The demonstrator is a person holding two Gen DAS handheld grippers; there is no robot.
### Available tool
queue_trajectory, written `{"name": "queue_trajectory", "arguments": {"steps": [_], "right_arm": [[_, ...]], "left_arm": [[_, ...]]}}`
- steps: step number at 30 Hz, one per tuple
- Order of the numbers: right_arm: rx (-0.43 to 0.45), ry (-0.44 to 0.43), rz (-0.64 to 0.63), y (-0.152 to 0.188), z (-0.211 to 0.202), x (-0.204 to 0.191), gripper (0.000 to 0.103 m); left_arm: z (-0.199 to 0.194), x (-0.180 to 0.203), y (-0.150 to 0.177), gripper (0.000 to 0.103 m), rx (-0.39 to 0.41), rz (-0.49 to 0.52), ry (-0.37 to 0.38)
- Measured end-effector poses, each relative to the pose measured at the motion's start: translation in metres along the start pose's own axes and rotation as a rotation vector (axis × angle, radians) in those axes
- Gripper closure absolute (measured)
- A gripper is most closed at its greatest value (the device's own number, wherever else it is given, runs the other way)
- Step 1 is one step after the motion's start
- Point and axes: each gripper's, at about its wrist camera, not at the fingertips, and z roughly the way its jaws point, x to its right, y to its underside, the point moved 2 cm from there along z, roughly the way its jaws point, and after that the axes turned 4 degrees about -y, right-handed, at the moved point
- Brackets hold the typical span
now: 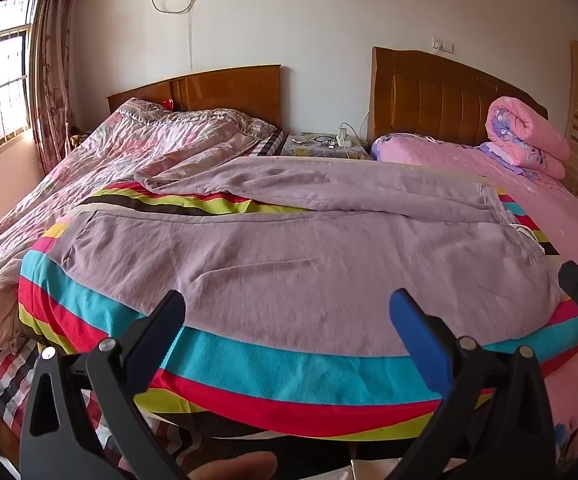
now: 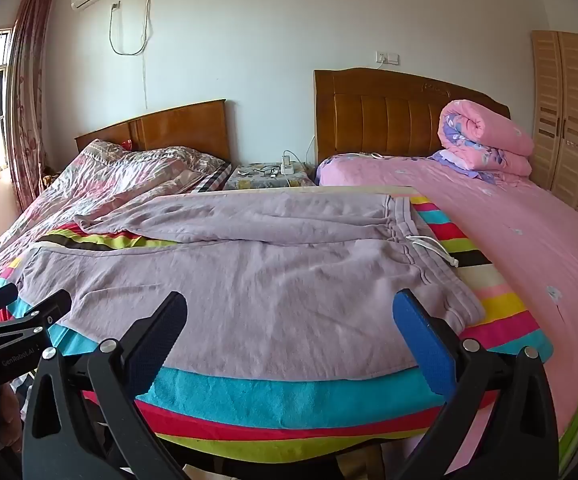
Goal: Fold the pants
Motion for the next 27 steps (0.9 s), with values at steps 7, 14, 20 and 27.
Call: {"name": "queue_trajectory", "arguments": {"steps": [7,14,20,27], "right_arm": [[0.005,-0.003,0.001,0.001,0.0,0.001,0.004],[0.004,-0.005,0.003,0.002,0.001,0.0,0.004],[0.004,-0.003,0.003,0.003,0.001,-0.001,0.004],[0.001,-0.002,0.001,0.004,0.001,-0.002,0.004]], "left_arm": [[-0.001,0.002,-0.002,0.001,0.005,0.005,-0.009],[0.001,0.0,0.004,0.001,-0.002,0.01,-0.004],[0.001,0.0,0.005,0.001,-0.008,0.014,-0.005],[0.004,0.001,0.009,0.001,-0.021,0.017,-0.008]]}}
